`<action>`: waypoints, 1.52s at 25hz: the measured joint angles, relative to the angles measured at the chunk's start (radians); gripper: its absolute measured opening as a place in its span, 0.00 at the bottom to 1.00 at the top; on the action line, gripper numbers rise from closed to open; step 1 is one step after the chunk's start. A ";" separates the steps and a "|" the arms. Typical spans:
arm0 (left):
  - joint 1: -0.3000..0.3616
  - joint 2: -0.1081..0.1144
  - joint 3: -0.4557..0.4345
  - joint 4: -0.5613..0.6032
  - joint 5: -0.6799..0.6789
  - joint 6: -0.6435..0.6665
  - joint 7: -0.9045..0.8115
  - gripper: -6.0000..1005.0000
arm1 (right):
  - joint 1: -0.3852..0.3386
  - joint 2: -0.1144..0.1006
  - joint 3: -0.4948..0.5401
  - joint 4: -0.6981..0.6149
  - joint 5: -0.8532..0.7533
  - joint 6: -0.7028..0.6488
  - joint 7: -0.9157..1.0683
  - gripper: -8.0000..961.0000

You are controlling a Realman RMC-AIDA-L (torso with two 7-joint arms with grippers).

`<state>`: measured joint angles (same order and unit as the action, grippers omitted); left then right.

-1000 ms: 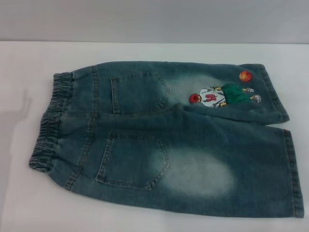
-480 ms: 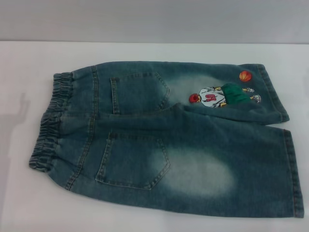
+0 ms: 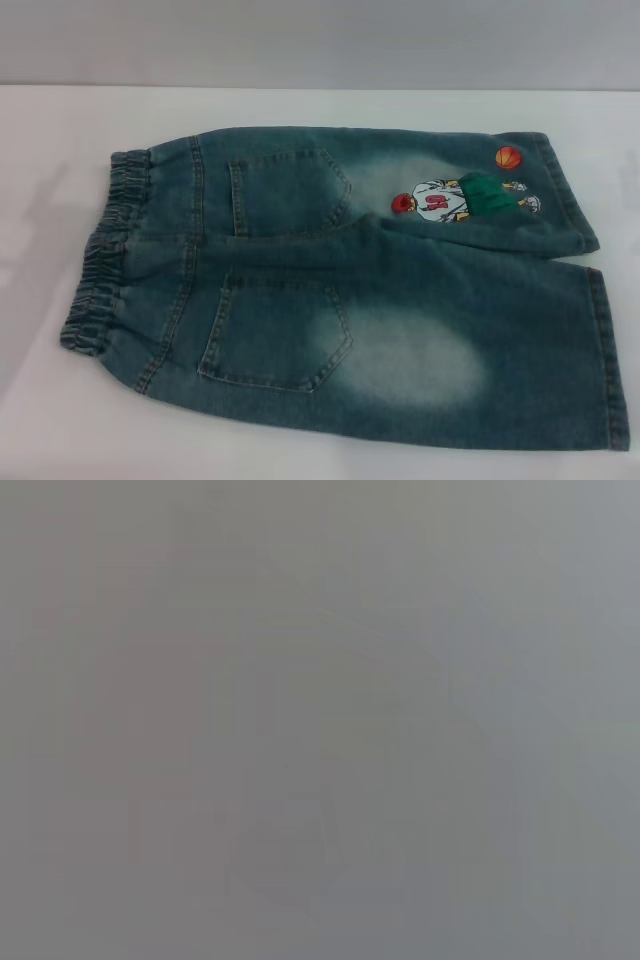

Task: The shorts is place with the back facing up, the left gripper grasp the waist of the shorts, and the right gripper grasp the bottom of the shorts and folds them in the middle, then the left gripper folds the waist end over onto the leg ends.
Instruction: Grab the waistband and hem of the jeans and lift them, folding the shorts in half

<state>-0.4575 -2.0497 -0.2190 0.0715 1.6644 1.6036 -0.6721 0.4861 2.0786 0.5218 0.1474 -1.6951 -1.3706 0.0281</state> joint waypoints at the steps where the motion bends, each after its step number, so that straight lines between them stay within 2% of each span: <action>1: -0.020 0.001 0.037 0.050 0.016 0.011 -0.085 0.81 | -0.003 0.000 -0.003 0.000 0.000 0.001 0.000 0.59; 5: -0.078 0.003 0.198 0.210 0.024 0.047 -0.369 0.81 | -0.008 0.001 -0.012 -0.002 0.000 0.018 -0.001 0.59; 10: -0.107 0.006 0.368 0.393 0.018 0.082 -0.637 0.81 | -0.003 0.001 -0.012 -0.010 0.000 0.029 -0.002 0.59; 14: -0.110 0.025 0.510 0.511 0.018 0.123 -0.816 0.81 | 0.006 -0.001 -0.012 -0.020 0.000 0.029 -0.003 0.59; 18: -0.100 0.072 0.658 0.583 0.038 0.149 -0.935 0.81 | 0.021 -0.003 -0.013 -0.035 0.001 0.030 -0.003 0.59; 21: -0.086 0.126 0.777 0.611 0.097 0.156 -1.034 0.81 | 0.032 -0.004 -0.013 -0.044 0.003 0.030 -0.003 0.59; 23: -0.082 0.142 0.806 0.621 0.135 0.168 -1.072 0.81 | 0.038 -0.004 -0.012 -0.052 0.004 0.030 -0.003 0.59; 25: -0.074 0.148 0.814 0.640 0.170 0.184 -1.097 0.81 | 0.044 -0.004 -0.010 -0.059 0.005 0.030 -0.003 0.59; 34: -0.005 0.158 0.814 0.681 0.319 0.218 -1.195 0.81 | 0.051 -0.006 -0.003 -0.066 0.008 0.030 -0.004 0.59; 37: 0.005 0.158 0.811 0.681 0.328 0.213 -1.198 0.81 | 0.053 -0.006 -0.003 -0.066 0.008 0.030 -0.004 0.59; 38: 0.039 0.154 0.806 0.678 0.340 0.171 -1.200 0.81 | 0.054 -0.006 -0.003 -0.066 0.008 0.031 -0.004 0.59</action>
<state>-0.4187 -1.8957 0.5874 0.7500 2.0043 1.7749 -1.8724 0.5398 2.0723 0.5185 0.0812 -1.6873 -1.3391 0.0245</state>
